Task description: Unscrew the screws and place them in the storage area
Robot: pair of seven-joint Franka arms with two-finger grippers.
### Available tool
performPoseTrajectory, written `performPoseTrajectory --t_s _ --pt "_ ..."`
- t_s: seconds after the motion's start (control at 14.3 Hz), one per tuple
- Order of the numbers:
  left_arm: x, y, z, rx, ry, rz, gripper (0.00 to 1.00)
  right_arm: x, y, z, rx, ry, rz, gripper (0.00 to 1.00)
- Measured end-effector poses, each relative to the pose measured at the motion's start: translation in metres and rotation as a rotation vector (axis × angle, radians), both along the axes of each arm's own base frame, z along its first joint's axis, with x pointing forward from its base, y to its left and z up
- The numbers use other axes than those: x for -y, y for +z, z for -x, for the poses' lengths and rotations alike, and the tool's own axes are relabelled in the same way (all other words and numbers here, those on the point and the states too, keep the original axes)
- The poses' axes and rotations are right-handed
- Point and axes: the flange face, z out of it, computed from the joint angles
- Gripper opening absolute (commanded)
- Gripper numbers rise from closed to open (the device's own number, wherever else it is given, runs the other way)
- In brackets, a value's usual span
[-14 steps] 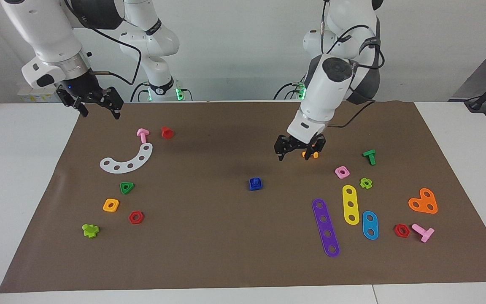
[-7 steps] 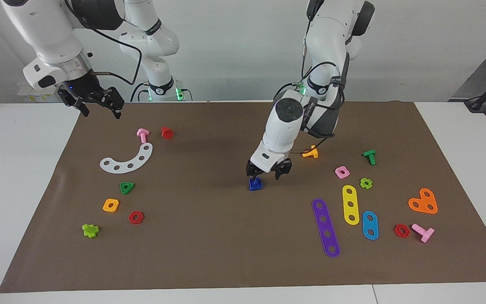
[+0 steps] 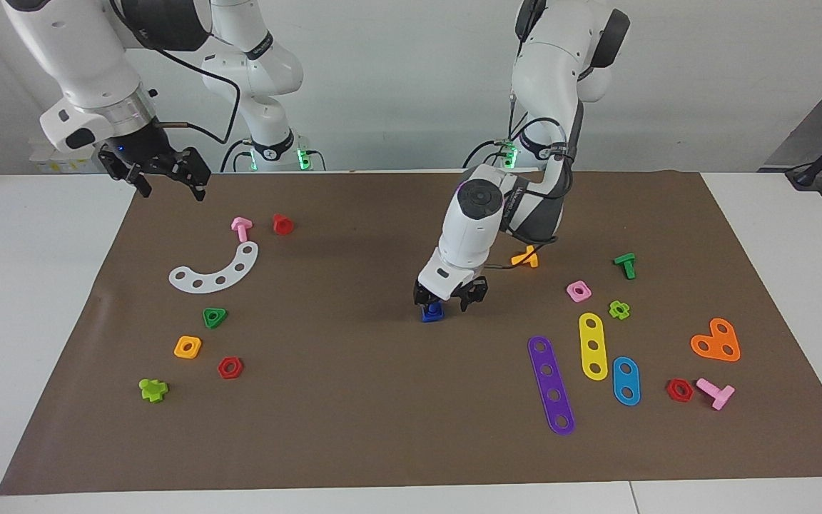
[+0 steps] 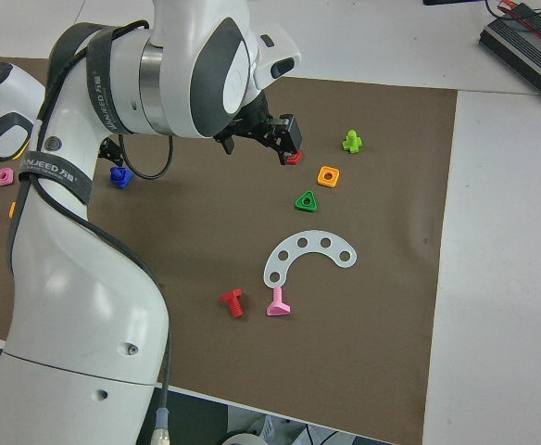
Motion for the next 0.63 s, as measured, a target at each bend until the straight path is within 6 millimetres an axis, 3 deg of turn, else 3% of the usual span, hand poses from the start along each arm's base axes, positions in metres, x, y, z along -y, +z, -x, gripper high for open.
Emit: performPoseTrajectory --t_s 0.63 --pt "0.018 -0.025 0.019 -0.010 -0.032 -0.016 0.80 0.001 -0.001 0.002 -0.004 0.003 -0.001 1.00"
